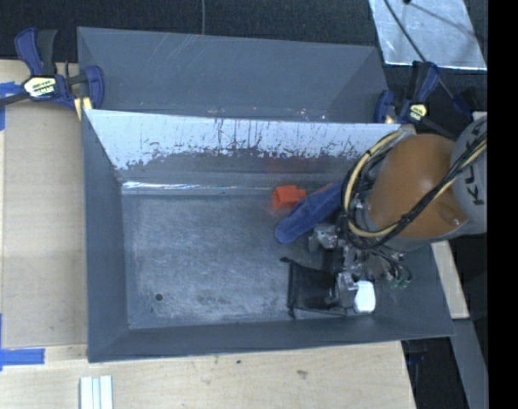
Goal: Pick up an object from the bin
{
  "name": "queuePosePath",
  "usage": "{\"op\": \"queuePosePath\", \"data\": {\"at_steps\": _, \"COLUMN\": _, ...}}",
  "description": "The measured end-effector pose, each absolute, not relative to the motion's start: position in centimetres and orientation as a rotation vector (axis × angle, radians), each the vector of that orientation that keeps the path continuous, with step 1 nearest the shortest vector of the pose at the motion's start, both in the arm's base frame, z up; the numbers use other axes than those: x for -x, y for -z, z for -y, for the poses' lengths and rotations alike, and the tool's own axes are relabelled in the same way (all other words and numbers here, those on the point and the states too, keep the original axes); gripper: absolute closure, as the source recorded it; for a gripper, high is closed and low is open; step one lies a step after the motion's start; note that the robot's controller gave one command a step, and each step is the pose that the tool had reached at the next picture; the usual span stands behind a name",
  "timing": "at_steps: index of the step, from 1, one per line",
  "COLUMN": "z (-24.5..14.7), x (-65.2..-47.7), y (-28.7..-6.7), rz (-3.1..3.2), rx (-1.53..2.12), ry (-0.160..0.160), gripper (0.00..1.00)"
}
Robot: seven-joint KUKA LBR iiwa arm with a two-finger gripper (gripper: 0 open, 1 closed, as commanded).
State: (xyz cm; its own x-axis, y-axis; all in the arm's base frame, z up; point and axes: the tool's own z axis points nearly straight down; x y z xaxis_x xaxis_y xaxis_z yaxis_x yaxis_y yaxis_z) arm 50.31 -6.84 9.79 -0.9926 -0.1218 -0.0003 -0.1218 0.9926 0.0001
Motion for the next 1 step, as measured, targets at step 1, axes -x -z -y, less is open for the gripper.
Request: {"op": "queuePosePath", "data": {"at_steps": 1, "z": 9.55, "x": -50.15, "y": -7.24, "rz": -3.126, "rx": 0.298, "ry": -0.011, "gripper": 0.0}}
